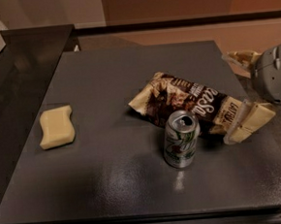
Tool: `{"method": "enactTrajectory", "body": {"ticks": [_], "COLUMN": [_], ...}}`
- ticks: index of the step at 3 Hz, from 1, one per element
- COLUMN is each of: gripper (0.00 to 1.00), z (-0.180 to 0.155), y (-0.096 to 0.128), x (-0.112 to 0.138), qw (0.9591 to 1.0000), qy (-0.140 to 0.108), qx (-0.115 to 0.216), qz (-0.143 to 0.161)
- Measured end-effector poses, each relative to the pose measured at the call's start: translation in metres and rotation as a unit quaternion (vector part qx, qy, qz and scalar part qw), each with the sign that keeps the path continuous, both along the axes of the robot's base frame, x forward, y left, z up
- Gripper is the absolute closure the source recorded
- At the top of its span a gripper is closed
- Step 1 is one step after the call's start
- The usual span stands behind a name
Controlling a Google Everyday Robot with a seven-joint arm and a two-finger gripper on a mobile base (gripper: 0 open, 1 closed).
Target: Move brown chip bag near 7up can
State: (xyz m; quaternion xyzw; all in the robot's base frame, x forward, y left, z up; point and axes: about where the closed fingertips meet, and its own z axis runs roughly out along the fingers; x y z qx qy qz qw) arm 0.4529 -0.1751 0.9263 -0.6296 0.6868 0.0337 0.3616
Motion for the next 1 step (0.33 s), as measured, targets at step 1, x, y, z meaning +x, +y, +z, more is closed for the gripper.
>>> {"method": "enactTrajectory", "body": {"ticks": [1], "gripper": [0.00], "z": [0.0001], "y": [0.0000], "x": [0.0000], "qw": [1.0000], "qy": [0.000], "qx": [0.000], "qz": [0.000]}}
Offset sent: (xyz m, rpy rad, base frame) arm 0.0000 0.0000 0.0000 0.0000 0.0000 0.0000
